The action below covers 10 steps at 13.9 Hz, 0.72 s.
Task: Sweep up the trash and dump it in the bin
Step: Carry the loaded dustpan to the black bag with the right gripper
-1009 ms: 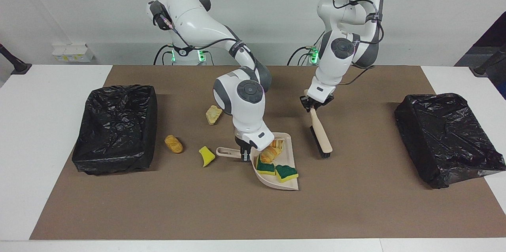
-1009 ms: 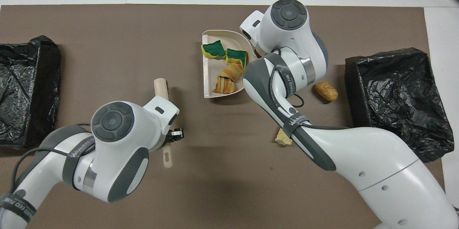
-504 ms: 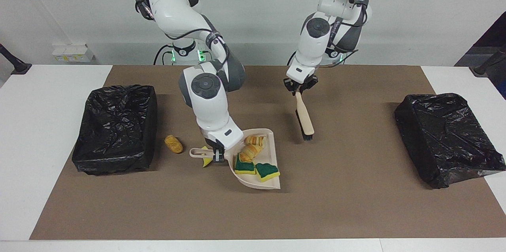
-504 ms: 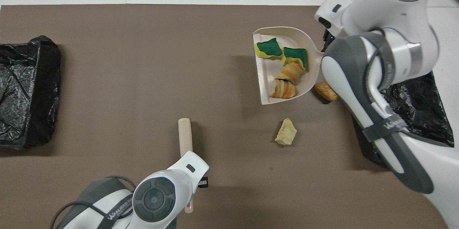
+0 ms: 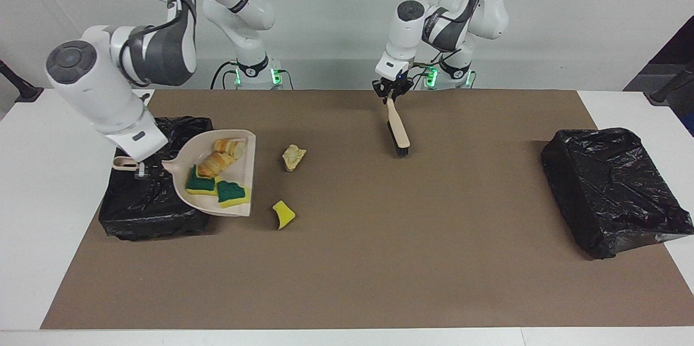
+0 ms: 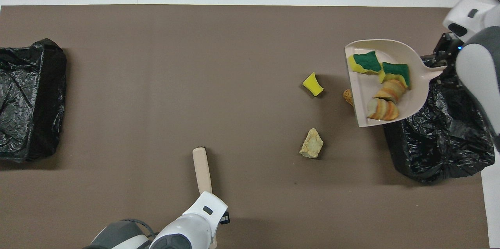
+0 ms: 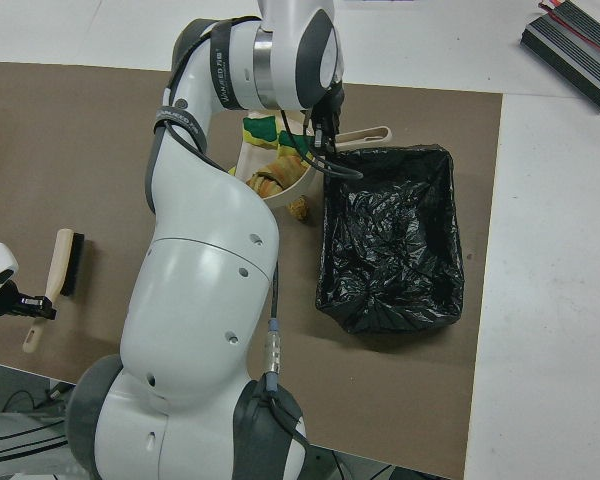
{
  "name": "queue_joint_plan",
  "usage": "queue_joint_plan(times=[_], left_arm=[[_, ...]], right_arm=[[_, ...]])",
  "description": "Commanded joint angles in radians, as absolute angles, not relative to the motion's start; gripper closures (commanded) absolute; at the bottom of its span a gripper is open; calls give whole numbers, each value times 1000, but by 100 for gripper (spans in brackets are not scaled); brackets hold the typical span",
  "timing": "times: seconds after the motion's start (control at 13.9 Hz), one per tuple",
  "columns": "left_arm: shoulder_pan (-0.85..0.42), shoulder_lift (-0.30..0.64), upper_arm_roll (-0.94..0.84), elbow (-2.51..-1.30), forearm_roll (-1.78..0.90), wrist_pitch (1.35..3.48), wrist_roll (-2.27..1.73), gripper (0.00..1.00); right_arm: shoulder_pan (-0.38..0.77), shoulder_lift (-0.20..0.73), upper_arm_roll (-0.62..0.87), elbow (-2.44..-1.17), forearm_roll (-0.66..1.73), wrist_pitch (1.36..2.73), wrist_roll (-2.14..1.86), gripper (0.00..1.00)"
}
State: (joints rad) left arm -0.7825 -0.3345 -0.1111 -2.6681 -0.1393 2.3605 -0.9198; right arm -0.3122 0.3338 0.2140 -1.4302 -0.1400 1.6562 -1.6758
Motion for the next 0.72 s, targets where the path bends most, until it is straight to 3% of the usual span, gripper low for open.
queue_joint_plan(times=[0.0, 0.07, 0.14, 0.22, 0.29, 0.36, 0.5, 0.65], left_arm=[[-822, -354, -97, -2714, -147, 2418, -963, 100], [-834, -353, -95, -2715, -147, 2421, -963, 100], [-830, -348, -94, -2714, -147, 2419, -960, 89], [-822, -332, -94, -2703, -147, 2415, -959, 47], [-816, -328, -92, -2694, -147, 2408, -951, 11], [-795, -330, -91, -2680, -149, 2392, -947, 0], [-750, -328, -91, -2630, -147, 2320, -930, 0], [-726, -328, -87, -2585, -147, 2263, -891, 0]], right_arm=[[-463, 241, 230, -1578, -126, 1733, -1832, 100], [-507, 218, 229, -1615, -130, 1767, -1894, 100], [-546, 197, 226, -1650, -136, 1793, -1937, 100], [-578, 175, 221, -1690, -143, 1834, -1965, 100], [-600, 151, 221, -1738, -170, 1895, -1976, 100], [-607, 126, 219, -1800, -216, 1980, -1968, 100], [-606, 82, 219, -1902, -314, 2106, -1909, 100], [-597, 71, 222, -1922, -434, 2114, -1821, 100]])
